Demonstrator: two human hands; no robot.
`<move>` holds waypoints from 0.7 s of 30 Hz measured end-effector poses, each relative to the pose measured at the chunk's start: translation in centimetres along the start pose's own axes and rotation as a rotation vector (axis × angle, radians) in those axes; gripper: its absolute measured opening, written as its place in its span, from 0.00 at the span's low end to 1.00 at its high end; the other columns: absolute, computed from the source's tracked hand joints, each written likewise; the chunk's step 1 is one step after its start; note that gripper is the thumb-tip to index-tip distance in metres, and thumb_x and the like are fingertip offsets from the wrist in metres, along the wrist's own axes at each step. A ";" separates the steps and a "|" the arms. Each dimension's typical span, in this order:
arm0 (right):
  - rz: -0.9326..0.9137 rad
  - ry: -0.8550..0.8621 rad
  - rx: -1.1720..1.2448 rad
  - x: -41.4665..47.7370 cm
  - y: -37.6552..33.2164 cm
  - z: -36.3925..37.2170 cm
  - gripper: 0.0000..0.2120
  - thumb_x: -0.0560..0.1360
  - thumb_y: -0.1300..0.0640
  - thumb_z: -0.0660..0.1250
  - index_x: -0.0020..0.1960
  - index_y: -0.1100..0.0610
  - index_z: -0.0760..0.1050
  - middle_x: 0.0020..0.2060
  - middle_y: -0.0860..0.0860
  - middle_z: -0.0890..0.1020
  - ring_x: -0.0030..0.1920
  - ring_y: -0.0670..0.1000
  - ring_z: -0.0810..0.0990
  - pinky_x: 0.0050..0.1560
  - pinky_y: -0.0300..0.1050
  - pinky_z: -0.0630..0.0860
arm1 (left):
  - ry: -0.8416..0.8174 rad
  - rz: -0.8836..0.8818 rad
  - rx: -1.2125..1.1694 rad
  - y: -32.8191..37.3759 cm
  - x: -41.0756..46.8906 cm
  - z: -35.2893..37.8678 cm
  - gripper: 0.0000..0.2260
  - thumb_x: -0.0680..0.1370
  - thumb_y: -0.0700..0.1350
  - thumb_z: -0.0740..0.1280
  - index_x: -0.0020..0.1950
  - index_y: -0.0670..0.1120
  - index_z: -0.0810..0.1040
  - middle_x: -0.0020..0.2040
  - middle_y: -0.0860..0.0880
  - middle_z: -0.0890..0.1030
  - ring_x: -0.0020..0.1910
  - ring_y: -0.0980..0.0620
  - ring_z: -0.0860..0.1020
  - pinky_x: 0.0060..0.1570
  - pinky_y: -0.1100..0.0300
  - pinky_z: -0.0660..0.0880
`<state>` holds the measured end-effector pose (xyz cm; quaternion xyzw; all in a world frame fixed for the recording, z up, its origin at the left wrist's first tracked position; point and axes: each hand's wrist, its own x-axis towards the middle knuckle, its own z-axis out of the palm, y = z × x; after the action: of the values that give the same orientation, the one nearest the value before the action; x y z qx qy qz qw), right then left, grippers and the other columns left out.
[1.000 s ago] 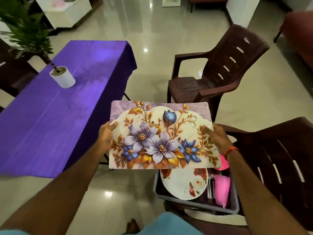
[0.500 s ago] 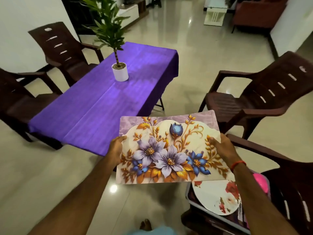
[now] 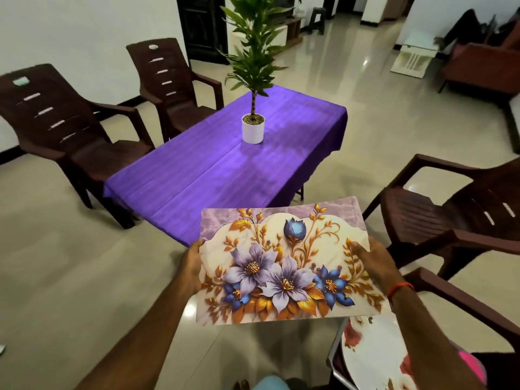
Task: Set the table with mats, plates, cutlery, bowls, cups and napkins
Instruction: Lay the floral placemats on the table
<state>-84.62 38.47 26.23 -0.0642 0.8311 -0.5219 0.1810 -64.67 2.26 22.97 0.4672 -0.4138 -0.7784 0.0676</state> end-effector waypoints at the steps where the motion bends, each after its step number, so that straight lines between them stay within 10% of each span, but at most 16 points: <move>1: 0.000 -0.008 -0.010 0.7 -0.4 0.2 0.14 0.80 0.48 0.68 0.62 0.54 0.76 0.50 0.50 0.86 0.48 0.51 0.86 0.45 0.47 0.81 | 0.001 -0.015 -0.022 0.0 0.2 -0.3 0.19 0.84 0.53 0.58 0.56 0.42 0.82 0.45 0.41 0.87 0.49 0.39 0.82 0.50 0.49 0.78; 21: -0.037 -0.352 -0.055 22.2 -5.0 4.9 0.13 0.79 0.47 0.69 0.58 0.54 0.78 0.48 0.53 0.87 0.47 0.54 0.87 0.51 0.56 0.83 | 0.271 0.031 -0.219 2.6 7.6 0.9 0.19 0.83 0.54 0.63 0.63 0.42 0.81 0.59 0.39 0.85 0.58 0.36 0.83 0.55 0.43 0.80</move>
<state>-103.81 25.53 23.56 -0.1749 0.7993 -0.4828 0.3122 -70.33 -2.61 19.96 0.5514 -0.3206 -0.7476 0.1853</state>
